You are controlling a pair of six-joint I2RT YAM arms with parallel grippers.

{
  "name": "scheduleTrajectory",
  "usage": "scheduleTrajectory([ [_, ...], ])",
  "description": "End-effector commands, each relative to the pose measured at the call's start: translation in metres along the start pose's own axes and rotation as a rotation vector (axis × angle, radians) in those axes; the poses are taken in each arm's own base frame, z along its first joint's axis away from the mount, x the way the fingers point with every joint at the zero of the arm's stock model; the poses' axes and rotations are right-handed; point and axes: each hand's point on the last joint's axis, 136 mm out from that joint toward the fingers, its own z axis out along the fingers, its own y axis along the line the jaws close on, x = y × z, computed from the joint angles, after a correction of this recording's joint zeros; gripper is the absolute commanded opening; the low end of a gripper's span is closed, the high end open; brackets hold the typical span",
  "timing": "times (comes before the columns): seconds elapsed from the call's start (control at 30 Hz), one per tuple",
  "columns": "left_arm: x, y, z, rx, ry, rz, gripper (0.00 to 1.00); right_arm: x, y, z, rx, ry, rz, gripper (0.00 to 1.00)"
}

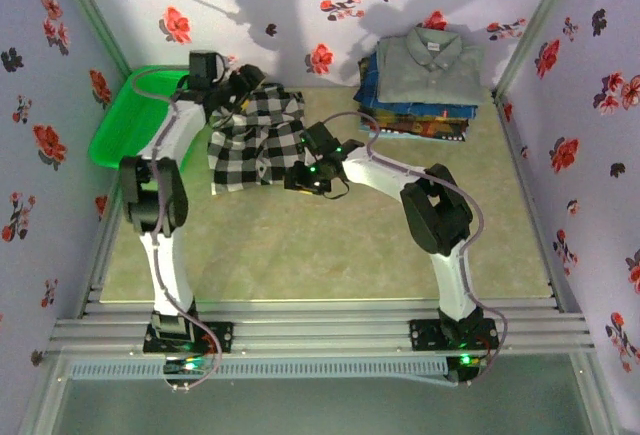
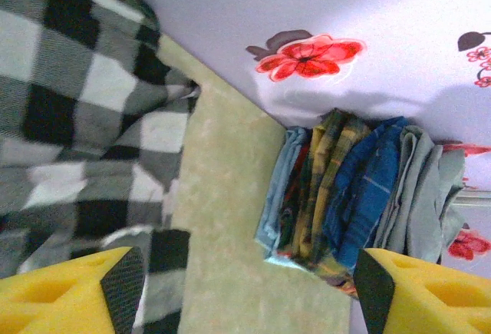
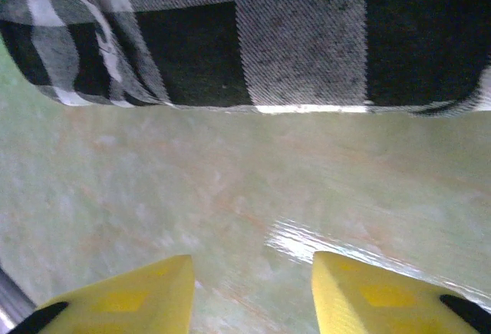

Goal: Fold and stack the long sleeve shirts

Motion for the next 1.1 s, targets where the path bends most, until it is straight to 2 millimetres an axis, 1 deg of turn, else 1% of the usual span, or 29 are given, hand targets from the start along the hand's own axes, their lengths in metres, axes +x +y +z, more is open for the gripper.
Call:
scheduleTrajectory([
  [0.0,0.019,0.018,-0.054,-0.115,-0.008,0.046,0.77,-0.025,0.007,-0.033,0.051,-0.078,-0.053,0.51],
  [0.07,0.045,0.044,-0.078,-0.211,0.018,0.053,0.77,-0.037,0.0,-0.041,0.079,-0.103,-0.048,0.52],
  [0.13,0.073,0.075,-0.104,-0.311,0.033,0.055,0.79,-0.05,-0.019,-0.051,0.153,-0.126,-0.033,0.59],
  [0.2,0.097,0.096,-0.125,-0.361,0.034,0.045,0.84,-0.061,-0.037,-0.058,0.207,-0.144,-0.026,0.66],
  [0.23,0.109,0.109,-0.133,-0.38,0.043,0.034,0.88,-0.067,-0.04,-0.059,0.192,-0.155,-0.025,0.7],
  [0.3,0.128,0.129,-0.145,-0.396,0.05,-0.007,0.95,-0.076,-0.041,-0.059,0.131,-0.173,-0.016,0.75],
  [0.33,0.136,0.138,-0.146,-0.376,0.059,-0.045,0.96,-0.08,-0.042,-0.058,0.104,-0.174,-0.007,0.76],
  [0.4,0.145,0.151,-0.142,-0.318,0.08,-0.114,0.97,-0.087,-0.044,-0.053,0.052,-0.168,0.009,0.77],
  [0.43,0.148,0.157,-0.141,-0.315,0.085,-0.135,1.0,-0.09,-0.043,-0.049,0.026,-0.167,0.014,0.77],
  [0.47,0.148,0.164,-0.14,-0.322,0.089,-0.152,1.0,-0.092,-0.041,-0.045,-0.006,-0.159,0.014,0.78],
  [0.53,0.147,0.17,-0.134,-0.318,0.099,-0.169,1.0,-0.095,-0.037,-0.036,-0.038,-0.137,0.002,0.79],
  [0.67,0.133,0.187,-0.113,-0.278,0.057,-0.243,0.99,-0.097,-0.035,-0.012,-0.08,-0.094,0.015,0.8],
  [0.77,0.127,0.201,-0.095,-0.288,0.049,-0.288,0.95,-0.097,-0.041,0.005,-0.078,-0.07,0.047,0.79],
  [0.87,0.117,0.208,-0.08,-0.271,0.017,-0.314,0.91,-0.1,-0.044,0.017,-0.07,-0.073,0.071,0.79],
  [1.0,0.113,0.228,-0.061,-0.325,0.02,-0.359,0.79,-0.101,-0.054,0.031,-0.052,-0.072,0.132,0.76],
  [1.07,0.105,0.228,-0.057,-0.329,0.007,-0.349,0.74,-0.101,-0.056,0.035,-0.048,-0.076,0.16,0.72],
])
